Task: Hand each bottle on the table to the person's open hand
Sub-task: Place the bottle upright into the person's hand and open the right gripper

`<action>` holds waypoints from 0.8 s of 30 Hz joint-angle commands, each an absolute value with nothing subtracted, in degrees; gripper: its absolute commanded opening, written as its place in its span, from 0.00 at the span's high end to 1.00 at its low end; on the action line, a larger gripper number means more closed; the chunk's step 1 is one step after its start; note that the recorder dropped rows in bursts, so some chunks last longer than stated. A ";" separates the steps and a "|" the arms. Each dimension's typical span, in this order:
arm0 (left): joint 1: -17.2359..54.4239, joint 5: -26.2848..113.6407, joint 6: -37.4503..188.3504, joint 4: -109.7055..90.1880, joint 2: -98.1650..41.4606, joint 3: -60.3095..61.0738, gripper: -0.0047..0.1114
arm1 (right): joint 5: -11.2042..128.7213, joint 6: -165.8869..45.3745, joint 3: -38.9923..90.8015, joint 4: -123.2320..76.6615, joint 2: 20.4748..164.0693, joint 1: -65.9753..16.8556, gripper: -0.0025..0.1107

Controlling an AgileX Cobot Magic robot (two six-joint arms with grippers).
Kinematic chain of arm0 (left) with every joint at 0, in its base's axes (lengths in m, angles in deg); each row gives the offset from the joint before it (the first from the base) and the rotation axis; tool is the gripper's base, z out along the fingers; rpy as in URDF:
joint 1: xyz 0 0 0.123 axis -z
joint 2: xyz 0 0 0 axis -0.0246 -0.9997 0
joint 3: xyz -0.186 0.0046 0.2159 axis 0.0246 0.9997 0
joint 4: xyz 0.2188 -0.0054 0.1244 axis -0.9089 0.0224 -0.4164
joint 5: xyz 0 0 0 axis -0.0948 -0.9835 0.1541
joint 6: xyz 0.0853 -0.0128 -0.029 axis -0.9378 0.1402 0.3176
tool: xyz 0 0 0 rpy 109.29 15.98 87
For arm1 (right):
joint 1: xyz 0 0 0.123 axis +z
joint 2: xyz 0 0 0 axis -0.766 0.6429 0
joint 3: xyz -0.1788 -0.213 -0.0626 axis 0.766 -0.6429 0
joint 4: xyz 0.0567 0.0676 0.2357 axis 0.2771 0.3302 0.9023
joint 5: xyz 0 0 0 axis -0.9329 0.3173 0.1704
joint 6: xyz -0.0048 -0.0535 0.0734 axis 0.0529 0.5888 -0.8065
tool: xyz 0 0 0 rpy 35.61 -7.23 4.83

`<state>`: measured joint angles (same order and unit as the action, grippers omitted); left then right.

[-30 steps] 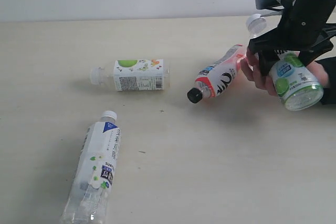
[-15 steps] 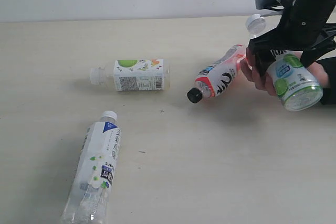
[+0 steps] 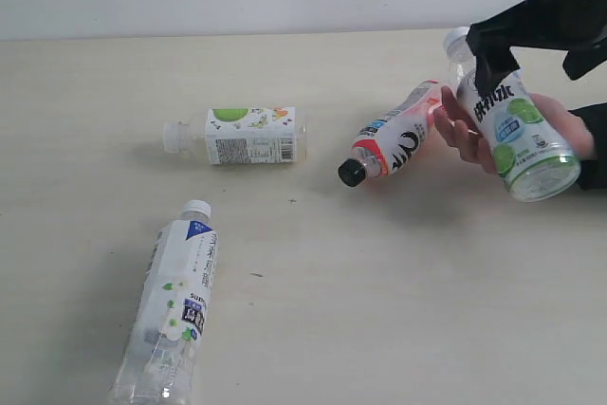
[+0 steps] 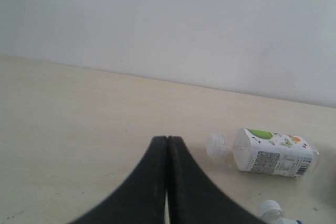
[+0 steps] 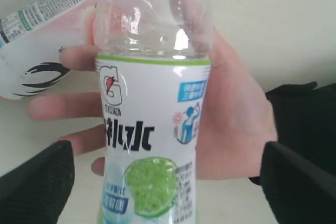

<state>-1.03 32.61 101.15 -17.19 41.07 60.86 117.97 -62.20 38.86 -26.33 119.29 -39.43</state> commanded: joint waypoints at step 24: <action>-0.72 32.70 101.16 -16.88 41.46 61.07 0.96 | 104.26 -38.02 2.87 -13.50 49.80 -39.62 0.98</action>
